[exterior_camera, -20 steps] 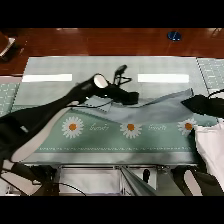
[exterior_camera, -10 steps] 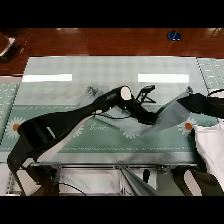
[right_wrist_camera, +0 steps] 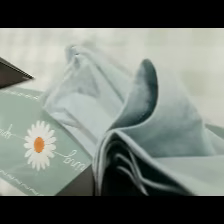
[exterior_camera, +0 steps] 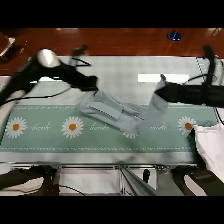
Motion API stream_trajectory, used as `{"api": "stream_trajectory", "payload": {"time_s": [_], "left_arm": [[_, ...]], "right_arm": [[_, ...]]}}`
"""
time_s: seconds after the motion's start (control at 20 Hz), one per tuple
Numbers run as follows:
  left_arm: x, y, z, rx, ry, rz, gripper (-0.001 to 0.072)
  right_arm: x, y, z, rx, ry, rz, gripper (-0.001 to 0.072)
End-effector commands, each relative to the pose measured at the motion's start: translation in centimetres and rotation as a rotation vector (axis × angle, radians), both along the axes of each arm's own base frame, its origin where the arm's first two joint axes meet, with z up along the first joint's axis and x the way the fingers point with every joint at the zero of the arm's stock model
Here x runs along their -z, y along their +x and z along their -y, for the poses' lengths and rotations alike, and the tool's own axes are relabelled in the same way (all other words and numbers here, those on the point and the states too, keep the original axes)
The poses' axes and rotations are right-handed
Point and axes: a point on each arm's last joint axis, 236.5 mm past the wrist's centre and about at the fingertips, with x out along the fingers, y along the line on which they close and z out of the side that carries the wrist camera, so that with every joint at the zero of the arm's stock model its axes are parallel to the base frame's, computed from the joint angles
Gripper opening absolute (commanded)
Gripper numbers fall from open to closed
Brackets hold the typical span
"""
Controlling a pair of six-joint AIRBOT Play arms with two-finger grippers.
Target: Fold the shirts.
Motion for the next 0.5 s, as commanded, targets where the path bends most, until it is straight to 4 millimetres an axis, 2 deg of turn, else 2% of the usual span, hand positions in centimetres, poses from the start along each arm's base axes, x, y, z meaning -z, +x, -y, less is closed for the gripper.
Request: {"api": "stream_trajectory", "payload": {"time_s": [0.0, 0.1, 0.25, 0.35, 0.45], "left_arm": [[-4.3, -2.0, -11.5, -0.294, 0.019, 0.173, 0.0024], [-5.7, -5.3, -13.8, -0.368, 0.008, 0.226, 0.0025], [-6.3, -9.0, -14.1, -0.399, 0.001, 0.299, 0.0025], [-5.8, -10.4, -13.9, -0.413, -0.008, 0.305, 0.0025], [-5.0, -11.0, -13.8, -0.41, -0.007, 0.29, 0.0025]], "right_arm": [[0.9, 3.2, -7.6, -0.125, 0.01, -0.007, 0.0018], [2.2, 5.4, -12.2, -0.172, 0.016, -0.029, 0.0019], [5.2, 7.8, -18.2, -0.235, 0.015, -0.073, 0.0019], [7.1, 8.8, -21.1, -0.263, 0.026, -0.103, 0.0019], [9.0, 9.3, -23.3, -0.276, 0.052, -0.148, 0.0019]]}}
